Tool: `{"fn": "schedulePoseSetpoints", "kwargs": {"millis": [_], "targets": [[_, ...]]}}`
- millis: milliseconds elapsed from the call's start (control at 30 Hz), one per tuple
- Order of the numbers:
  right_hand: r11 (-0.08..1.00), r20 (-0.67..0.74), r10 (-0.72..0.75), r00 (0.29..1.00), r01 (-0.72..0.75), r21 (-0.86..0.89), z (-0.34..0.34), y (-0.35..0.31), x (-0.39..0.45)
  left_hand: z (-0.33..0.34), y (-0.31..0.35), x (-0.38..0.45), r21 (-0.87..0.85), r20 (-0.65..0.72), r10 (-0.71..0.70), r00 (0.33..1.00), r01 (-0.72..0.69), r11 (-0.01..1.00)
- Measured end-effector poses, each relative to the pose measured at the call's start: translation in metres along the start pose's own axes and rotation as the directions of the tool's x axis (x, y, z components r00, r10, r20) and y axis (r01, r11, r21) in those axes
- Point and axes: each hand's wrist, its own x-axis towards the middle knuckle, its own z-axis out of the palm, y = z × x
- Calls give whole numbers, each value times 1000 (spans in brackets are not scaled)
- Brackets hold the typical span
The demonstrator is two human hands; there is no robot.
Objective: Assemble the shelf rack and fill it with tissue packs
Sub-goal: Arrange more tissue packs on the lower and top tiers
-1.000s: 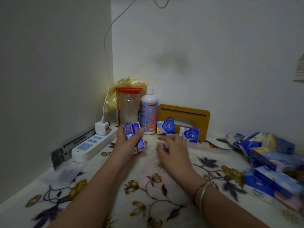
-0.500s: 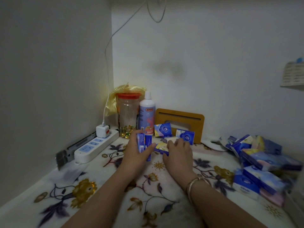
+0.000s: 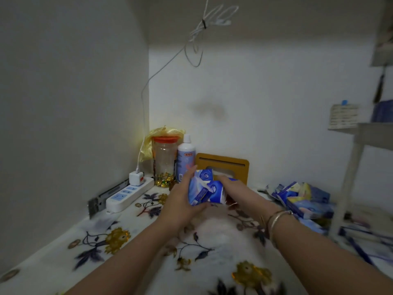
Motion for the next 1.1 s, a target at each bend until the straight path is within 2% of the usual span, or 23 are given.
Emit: {"fn": "schedulePoseSetpoints", "kwargs": {"millis": [100, 233, 367, 500, 667, 833, 967, 1033, 1100], "targets": [[999, -15, -44, 999, 43, -17, -27, -32, -34, -14, 41, -4, 32, -52, 88, 995, -86, 996], [971, -19, -86, 996, 79, -224, -65, -68, -80, -26, 109, -15, -2, 22, 217, 976, -217, 976], [989, 32, -116, 993, 118, -84, -100, -97, -141, -32, 176, -23, -68, 75, 323, 944, -318, 946], [979, 43, -202, 978, 203, -4, -140, -123, -198, -35, 233, -29, -20, -1, 432, 902, -432, 902], [930, -13, -350, 937, 346, -124, -199, -148, -258, -25, 306, -27, 31, -100, 565, 819, -565, 824], [931, -54, -358, 932, 352, -96, -258, -141, -294, 11, 370, -27, 1, -51, 643, 764, -644, 765], [918, -171, -379, 910, 392, 52, -307, -121, -308, 50, 414, -21, -66, 13, 682, 732, -680, 731], [913, -265, -378, 887, 405, 53, -335, -107, -316, 68, 436, -17, -145, 62, 661, 748, -649, 747], [923, -397, -345, 851, 384, 20, -364, -92, -321, 84, 452, -13, -131, 133, 618, 775, -604, 786]]}}
